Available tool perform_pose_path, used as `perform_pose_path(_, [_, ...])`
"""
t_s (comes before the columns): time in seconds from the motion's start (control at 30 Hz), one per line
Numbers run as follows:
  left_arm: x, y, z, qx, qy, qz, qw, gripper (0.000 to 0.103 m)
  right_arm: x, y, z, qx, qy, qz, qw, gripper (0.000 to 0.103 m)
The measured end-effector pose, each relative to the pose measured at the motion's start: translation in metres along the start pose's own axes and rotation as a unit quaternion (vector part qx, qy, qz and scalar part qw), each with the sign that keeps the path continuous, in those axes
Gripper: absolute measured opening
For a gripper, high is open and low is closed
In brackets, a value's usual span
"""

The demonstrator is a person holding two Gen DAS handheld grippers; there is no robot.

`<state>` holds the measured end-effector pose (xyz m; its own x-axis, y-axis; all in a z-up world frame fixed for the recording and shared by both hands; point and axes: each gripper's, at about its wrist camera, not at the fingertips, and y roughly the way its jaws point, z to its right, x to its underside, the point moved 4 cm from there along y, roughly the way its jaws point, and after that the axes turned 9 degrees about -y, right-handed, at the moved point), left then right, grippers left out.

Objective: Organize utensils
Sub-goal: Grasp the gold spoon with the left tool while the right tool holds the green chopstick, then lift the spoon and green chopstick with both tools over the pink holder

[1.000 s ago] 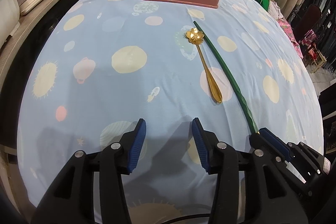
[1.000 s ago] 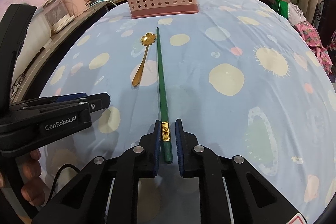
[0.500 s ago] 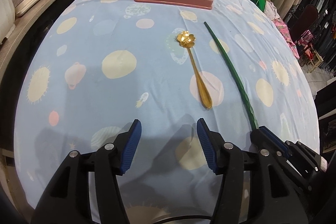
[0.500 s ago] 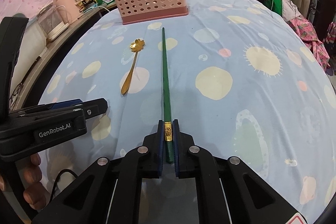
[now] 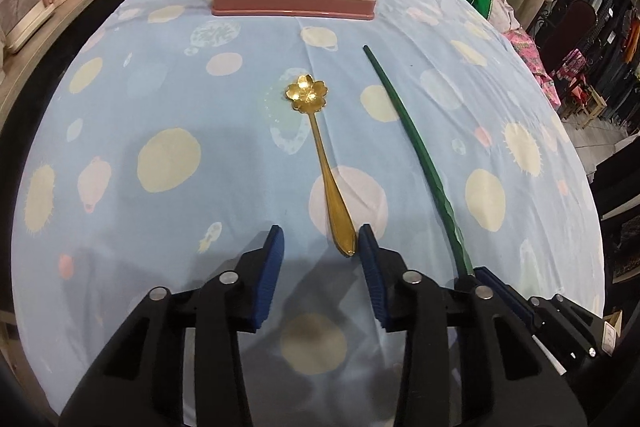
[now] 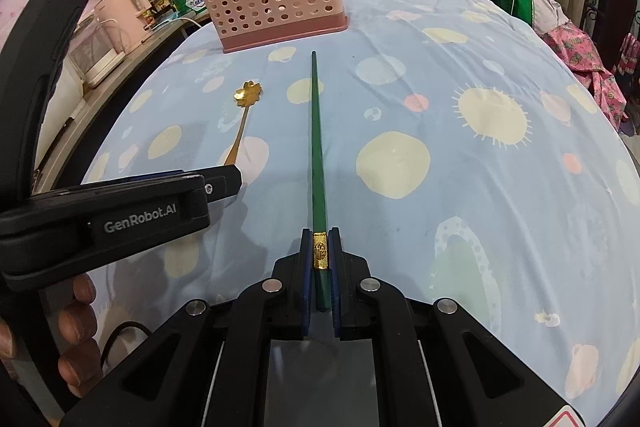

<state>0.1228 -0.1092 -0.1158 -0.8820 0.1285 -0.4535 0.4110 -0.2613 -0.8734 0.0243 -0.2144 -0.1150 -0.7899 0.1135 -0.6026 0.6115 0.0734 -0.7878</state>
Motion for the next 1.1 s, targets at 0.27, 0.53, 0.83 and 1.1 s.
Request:
perform_pose_path(0.27, [0.002,-0.002,-0.003,0.011,-0.002,-0.003,0.9999,0.010,-0.001,0.001,0.000,-0.002,-0.001,-0.001,1.000,0.007])
perform_pose_path(0.53, [0.003,-0.014,-0.006,0.016,-0.011,0.003,0.9998,0.010,-0.003,-0.003,-0.001,-0.003,-0.002,0.005,1.000,0.007])
perform_pose_path(0.83, [-0.006,-0.044,-0.011,0.030,-0.024,0.031,0.9988,0.010,-0.011,-0.017,-0.002,-0.006,-0.003,0.024,1.000,0.007])
perform_pose_path(1.1, [-0.019,-0.072,-0.012,0.046,-0.032,0.061,0.9966,0.010,-0.029,-0.039,-0.001,-0.018,0.007,0.052,0.998,0.007])
